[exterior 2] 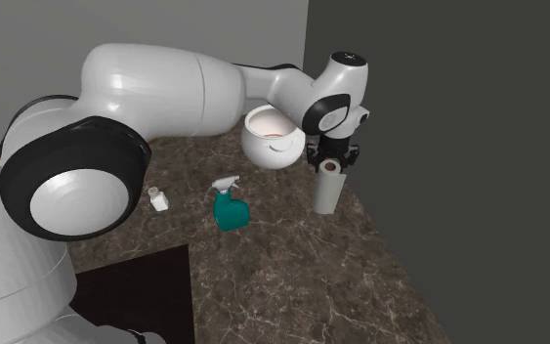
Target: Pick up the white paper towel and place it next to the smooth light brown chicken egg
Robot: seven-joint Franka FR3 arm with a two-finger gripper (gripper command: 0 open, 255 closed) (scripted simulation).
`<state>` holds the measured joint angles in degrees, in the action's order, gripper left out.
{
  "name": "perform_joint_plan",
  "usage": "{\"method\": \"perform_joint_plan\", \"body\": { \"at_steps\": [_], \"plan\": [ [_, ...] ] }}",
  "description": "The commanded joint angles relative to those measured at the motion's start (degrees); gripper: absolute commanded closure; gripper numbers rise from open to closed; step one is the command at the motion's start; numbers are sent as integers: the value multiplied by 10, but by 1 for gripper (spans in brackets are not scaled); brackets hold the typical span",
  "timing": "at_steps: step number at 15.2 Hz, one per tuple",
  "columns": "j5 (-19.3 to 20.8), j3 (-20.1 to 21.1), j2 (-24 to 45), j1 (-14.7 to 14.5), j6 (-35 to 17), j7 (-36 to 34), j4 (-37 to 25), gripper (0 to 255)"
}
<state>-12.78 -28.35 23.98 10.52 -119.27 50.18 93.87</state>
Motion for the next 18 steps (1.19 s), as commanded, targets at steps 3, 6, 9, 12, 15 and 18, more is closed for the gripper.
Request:
{"method": "perform_joint_plan", "body": {
  "at_steps": [3, 6, 9, 12, 15, 18],
  "plan": [
    [0, 0, 0, 0, 0, 0, 0, 255],
    [0, 0, 0, 0, -1, 0, 1, 255],
    [0, 0, 0, 0, 0, 0, 0, 255],
    [5, -2, -7, -1, 20, -3, -13, 255],
    [9, -5, -13, -1, 40, -6, -29, 255],
    [12, -6, -18, -1, 61, -8, -45, 255]
  ]
}}
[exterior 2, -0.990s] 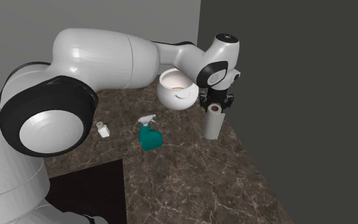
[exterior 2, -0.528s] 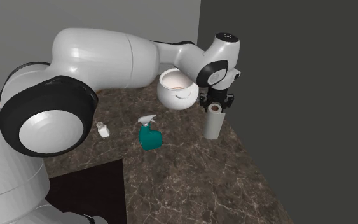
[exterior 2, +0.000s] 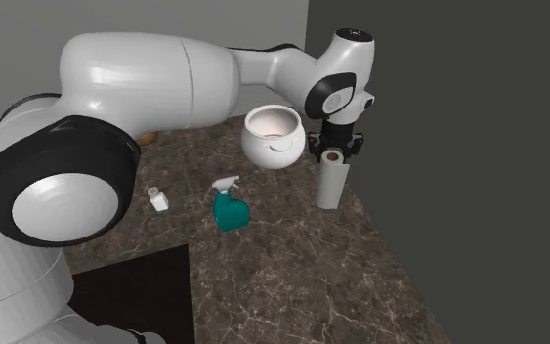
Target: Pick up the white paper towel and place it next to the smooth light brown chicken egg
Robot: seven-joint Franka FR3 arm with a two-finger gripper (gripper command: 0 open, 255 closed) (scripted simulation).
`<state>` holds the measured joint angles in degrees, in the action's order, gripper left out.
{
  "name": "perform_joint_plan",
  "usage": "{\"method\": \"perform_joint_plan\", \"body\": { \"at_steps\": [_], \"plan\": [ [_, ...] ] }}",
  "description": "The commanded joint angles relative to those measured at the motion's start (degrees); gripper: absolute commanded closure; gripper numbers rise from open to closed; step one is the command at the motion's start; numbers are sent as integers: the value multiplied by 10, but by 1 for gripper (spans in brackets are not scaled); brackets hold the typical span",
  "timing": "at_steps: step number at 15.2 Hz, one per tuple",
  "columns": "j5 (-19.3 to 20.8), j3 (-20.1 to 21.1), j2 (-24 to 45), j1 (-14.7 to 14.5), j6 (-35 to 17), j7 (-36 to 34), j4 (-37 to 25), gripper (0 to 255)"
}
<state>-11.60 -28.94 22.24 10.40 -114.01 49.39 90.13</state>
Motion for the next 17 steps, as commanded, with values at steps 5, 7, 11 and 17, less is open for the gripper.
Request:
{"method": "perform_joint_plan", "body": {
  "at_steps": [5, 7, 11, 17],
  "plan": [
    [5, -3, -6, 2, 44, -4, -39, 255],
    [6, -4, -7, 3, 59, -5, -52, 255],
    [8, -5, -8, 6, 89, -7, -82, 255],
    [7, -6, -4, 13, 137, -9, -134, 255]
  ]
}}
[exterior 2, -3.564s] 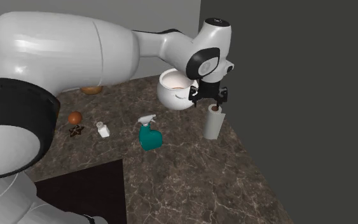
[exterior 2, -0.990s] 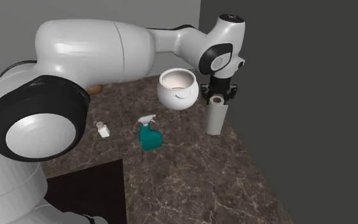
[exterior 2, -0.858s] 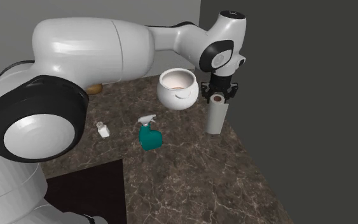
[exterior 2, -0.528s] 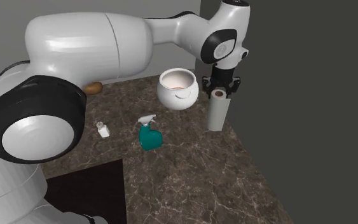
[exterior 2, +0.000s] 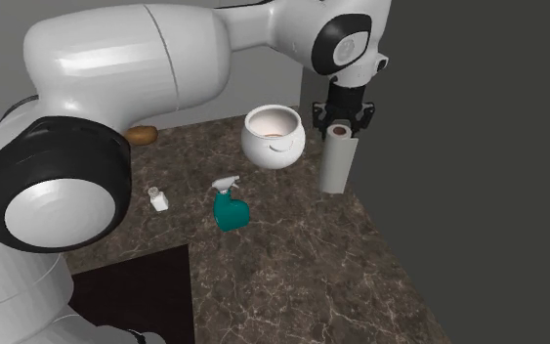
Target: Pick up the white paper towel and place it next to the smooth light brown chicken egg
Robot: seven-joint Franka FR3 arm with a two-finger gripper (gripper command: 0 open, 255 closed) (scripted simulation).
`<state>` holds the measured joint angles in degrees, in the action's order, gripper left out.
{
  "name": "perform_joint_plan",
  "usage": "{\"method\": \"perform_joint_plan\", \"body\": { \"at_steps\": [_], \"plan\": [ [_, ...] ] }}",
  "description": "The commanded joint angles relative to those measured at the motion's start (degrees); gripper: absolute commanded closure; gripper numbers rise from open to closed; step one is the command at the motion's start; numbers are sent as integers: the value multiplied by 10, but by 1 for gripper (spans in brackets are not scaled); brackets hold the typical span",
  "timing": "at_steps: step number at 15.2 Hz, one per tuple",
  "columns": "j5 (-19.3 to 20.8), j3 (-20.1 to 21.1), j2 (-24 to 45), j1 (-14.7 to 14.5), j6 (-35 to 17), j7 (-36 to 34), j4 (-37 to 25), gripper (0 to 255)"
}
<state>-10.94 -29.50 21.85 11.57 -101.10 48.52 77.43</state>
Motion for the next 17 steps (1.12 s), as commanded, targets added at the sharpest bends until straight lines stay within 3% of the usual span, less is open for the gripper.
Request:
{"method": "perform_joint_plan", "body": {
  "at_steps": [1, 8, 17],
  "plan": [
    [0, 0, 0, 1, 8, 0, -8, 255],
    [74, 12, -135, -89, -14, -94, 132, 255],
    [143, 71, -266, -161, 1, -232, 237, 255]
  ]
}}
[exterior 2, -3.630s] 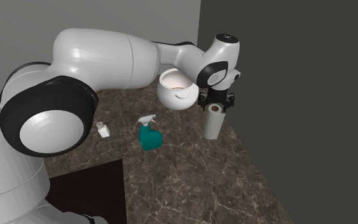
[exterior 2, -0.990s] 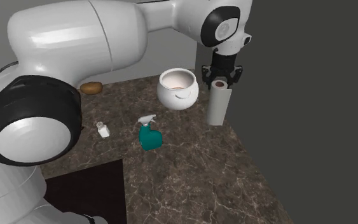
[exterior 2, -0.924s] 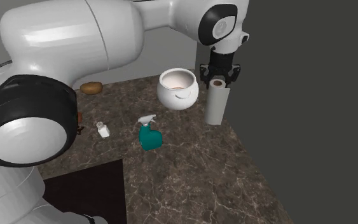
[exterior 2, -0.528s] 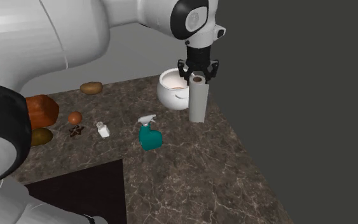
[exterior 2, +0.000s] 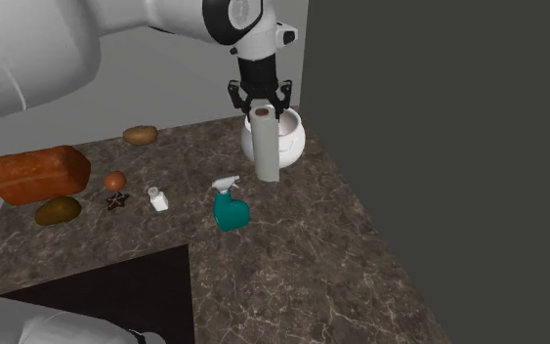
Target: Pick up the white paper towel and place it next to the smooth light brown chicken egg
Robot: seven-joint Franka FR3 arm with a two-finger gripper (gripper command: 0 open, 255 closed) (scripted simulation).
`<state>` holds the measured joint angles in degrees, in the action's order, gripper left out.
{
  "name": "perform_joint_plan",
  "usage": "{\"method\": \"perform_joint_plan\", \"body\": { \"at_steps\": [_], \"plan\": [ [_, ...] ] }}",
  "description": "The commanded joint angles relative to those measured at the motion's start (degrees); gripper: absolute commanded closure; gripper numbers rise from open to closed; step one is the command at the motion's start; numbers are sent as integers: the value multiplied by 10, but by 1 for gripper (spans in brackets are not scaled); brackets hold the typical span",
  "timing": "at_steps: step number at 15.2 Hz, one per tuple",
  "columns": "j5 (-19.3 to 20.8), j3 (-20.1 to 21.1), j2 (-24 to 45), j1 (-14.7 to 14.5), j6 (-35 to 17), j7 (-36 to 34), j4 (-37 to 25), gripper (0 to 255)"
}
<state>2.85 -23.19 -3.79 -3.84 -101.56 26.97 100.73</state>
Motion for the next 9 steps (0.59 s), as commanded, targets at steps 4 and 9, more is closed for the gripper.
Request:
{"method": "perform_joint_plan", "body": {
  "at_steps": [4, 9],
  "plan": [
    [20, 42, -51, -29, 22, -76, 30, 255],
    [27, 87, -88, -56, 46, -147, 46, 255]
  ]
}}
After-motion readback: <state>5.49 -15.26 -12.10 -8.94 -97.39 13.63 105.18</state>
